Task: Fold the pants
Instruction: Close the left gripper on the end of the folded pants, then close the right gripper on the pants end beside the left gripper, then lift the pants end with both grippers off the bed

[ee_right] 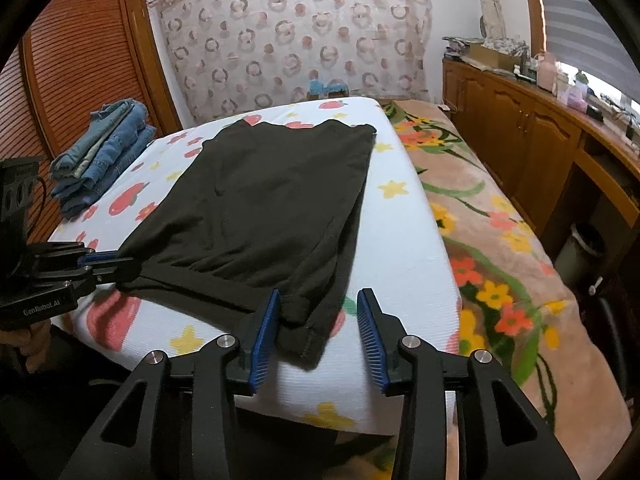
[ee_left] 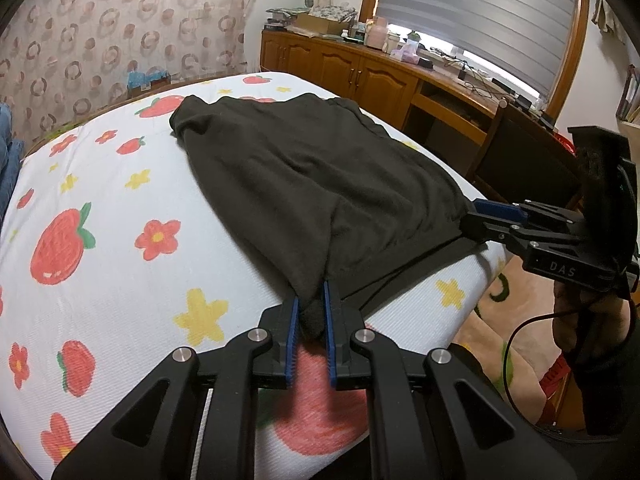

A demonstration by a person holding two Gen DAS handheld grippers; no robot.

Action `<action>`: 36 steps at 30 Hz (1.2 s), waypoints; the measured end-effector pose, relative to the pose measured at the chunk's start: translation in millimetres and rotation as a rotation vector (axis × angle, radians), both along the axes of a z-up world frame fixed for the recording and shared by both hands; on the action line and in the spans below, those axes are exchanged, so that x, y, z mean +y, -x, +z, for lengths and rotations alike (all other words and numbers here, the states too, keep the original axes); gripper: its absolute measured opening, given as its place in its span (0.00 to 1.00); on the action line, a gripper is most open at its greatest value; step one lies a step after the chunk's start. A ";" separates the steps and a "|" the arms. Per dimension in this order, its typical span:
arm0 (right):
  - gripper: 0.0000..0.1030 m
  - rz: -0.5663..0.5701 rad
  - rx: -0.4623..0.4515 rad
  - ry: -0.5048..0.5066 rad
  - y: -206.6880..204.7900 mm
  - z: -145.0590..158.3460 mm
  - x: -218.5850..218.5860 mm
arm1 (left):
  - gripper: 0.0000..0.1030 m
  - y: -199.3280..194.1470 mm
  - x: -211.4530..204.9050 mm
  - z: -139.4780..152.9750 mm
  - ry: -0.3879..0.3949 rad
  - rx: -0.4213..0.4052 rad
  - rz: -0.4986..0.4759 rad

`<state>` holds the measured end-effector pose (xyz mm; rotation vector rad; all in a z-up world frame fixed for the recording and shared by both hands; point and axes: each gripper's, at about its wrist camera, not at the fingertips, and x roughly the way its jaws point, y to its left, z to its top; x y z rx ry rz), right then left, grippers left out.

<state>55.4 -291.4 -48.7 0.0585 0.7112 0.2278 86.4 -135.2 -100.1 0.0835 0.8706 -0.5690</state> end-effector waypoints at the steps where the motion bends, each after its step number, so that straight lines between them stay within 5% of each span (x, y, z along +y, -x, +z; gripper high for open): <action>1: 0.41 0.000 0.000 0.001 0.0 -0.1 0.0 | 0.13 -0.4 0.3 -0.1 0.000 0.000 0.003; 11: 0.40 0.028 -0.024 0.051 0.5 -2.6 8.1 | 0.22 -2.4 3.7 -1.8 -0.002 -0.001 0.030; 14: 0.26 0.057 -0.027 0.029 0.1 -3.8 6.7 | 0.25 -3.6 4.3 -2.1 0.001 0.003 0.039; 18: 0.18 0.072 -0.031 0.013 -0.1 -5.7 6.5 | 0.25 -4.2 3.8 -2.0 0.006 0.006 0.048; 31: 0.11 0.066 -0.027 -0.041 -1.2 -9.6 7.1 | 0.27 -3.5 -2.8 -2.3 0.038 0.021 0.011; 36: 0.09 0.072 -0.029 -0.061 -2.6 -7.5 6.9 | 0.09 1.6 -11.4 4.1 -0.001 -0.015 -0.022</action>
